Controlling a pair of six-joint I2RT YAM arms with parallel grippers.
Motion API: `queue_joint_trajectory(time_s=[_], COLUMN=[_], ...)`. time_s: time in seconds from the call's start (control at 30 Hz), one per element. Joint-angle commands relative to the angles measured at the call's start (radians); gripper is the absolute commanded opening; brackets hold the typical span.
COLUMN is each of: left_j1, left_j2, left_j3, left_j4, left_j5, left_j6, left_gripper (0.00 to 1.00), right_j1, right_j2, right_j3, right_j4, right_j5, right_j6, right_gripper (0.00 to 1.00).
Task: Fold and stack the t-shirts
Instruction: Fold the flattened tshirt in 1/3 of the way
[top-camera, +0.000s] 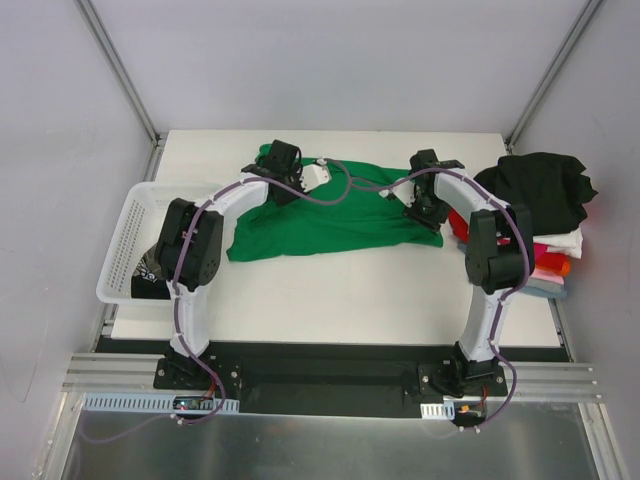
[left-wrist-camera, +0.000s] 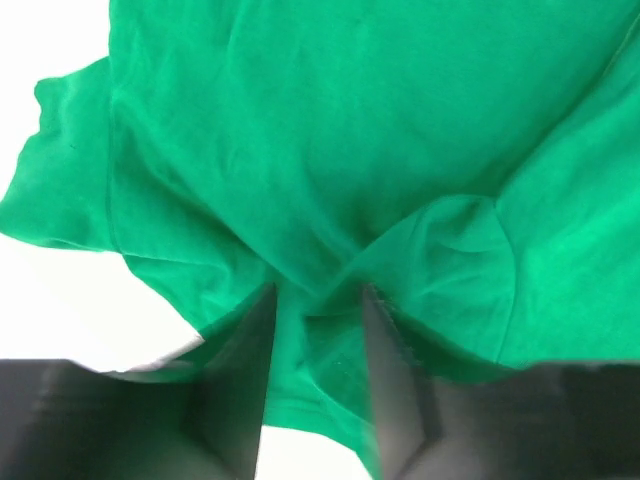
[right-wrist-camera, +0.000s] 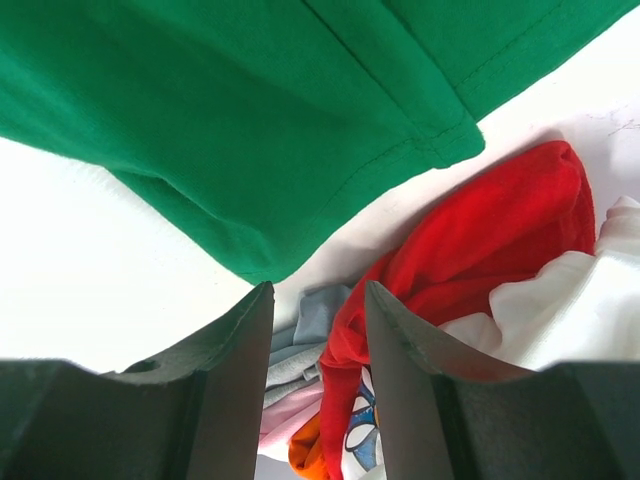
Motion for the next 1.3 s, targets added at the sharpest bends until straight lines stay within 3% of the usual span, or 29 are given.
queue_joint_trajectory(time_s=[0.0,0.1,0.2,0.47,0.97,1.27], left_j1=[0.019,0.035,0.045,0.053,0.053,0.062], left_j2=[0.021,0.033,0.047,0.068,-0.197,-0.15], left_j3=[0.073,0.105,0.141,0.165,-0.083,-0.137], left_j4=[-0.005,0.001,0.006,0.009,0.009,0.021], left_j5=[-0.022,-0.019,-0.026,-0.036,0.001,-0.022], left_j6=[0.0,-0.014,-0.016,0.0,-0.042,-0.014], left_gripper=[0.48,0.58,0.61,0.61,0.6,0.58], right_j1=[-0.006,-0.004,-0.004,-0.003,-0.006,-0.006], right_j2=[-0.045,-0.05,-0.047,-0.058,-0.044,-0.061], right_j3=[0.006,0.006,0.005,-0.014,0.009,0.0], right_j4=[0.013,0.029,0.035,0.038,0.099,0.104], right_j5=[0.014,0.024,0.037,0.04,0.073,0.084], right_j6=[0.019,0.03,0.035,0.033,0.062,0.065], right_gripper=[0.45,0.45,0.45,0.45,0.45,0.45])
